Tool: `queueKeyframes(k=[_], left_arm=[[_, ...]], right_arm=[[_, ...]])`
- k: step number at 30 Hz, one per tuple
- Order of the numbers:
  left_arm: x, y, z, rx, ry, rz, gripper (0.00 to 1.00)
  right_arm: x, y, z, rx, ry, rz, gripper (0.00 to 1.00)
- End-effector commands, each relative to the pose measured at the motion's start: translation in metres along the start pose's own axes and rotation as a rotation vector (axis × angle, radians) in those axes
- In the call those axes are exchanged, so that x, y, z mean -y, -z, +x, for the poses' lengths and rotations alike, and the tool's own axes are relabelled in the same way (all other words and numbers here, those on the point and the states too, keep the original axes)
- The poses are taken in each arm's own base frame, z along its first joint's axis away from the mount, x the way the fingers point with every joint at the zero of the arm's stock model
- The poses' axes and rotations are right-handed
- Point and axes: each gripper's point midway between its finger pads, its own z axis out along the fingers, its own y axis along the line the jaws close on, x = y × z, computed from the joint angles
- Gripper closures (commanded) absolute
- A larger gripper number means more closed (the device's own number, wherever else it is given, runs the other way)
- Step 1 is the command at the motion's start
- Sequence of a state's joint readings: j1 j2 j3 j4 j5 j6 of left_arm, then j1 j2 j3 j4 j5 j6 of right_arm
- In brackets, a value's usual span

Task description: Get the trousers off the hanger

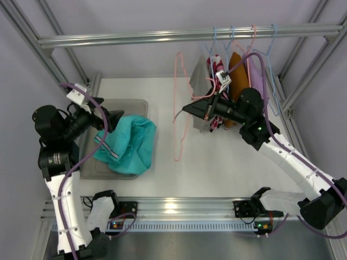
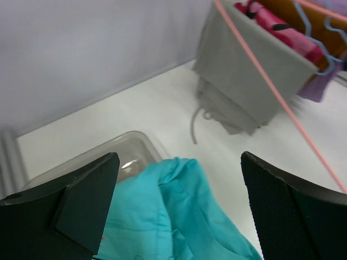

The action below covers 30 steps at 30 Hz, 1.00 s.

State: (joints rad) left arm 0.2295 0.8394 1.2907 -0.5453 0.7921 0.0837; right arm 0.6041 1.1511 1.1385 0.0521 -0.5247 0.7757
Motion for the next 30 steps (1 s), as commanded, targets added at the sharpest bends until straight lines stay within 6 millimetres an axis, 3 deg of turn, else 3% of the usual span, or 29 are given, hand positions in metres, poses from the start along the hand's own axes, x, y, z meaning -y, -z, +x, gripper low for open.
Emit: queueKeyframes(k=[1, 3, 5, 6, 9, 13, 15, 16, 19, 24, 30], left_arm=[[0.049, 0.009, 0.02, -0.061, 0.132, 0.233, 0.01], [0.052, 0.009, 0.015, -0.043, 0.108, 0.249, 0.01], [0.054, 0.003, 0.019, -0.066, 0.114, 0.274, 0.01], [0.046, -0.005, 0.028, -0.106, 0.126, 0.245, 0.01], [0.062, -0.019, 0.038, -0.171, 0.102, 0.294, 0.03], [0.105, -0.043, 0.039, -0.213, 0.03, 0.367, 0.04], [0.118, -0.051, 0.045, -0.246, 0.016, 0.38, 0.05], [0.135, -0.053, 0.047, -0.256, -0.008, 0.424, 0.05], [0.144, -0.064, 0.056, -0.288, -0.064, 0.378, 0.07], [0.127, -0.087, 0.064, -0.312, -0.125, 0.229, 0.1], [0.121, -0.105, 0.071, -0.318, -0.21, 0.13, 0.2]], right_arm=[[-0.004, -0.013, -0.013, 0.074, -0.029, 0.009, 1.0], [-0.002, -0.025, -0.014, 0.086, -0.043, 0.048, 1.0], [0.004, -0.035, -0.014, 0.102, -0.063, 0.103, 1.0], [0.01, -0.042, -0.011, 0.086, -0.086, 0.141, 1.0], [0.022, -0.059, -0.005, 0.079, -0.111, 0.235, 1.0], [0.037, -0.071, 0.003, 0.073, -0.155, 0.359, 1.0], [0.039, -0.078, 0.002, 0.075, -0.166, 0.38, 1.0], [0.043, -0.079, -0.001, 0.091, -0.165, 0.404, 1.0], [0.046, -0.084, -0.002, 0.093, -0.169, 0.428, 1.0], [0.041, -0.089, 0.002, 0.086, -0.179, 0.415, 1.0], [0.036, -0.089, 0.005, 0.075, -0.18, 0.381, 1.0]])
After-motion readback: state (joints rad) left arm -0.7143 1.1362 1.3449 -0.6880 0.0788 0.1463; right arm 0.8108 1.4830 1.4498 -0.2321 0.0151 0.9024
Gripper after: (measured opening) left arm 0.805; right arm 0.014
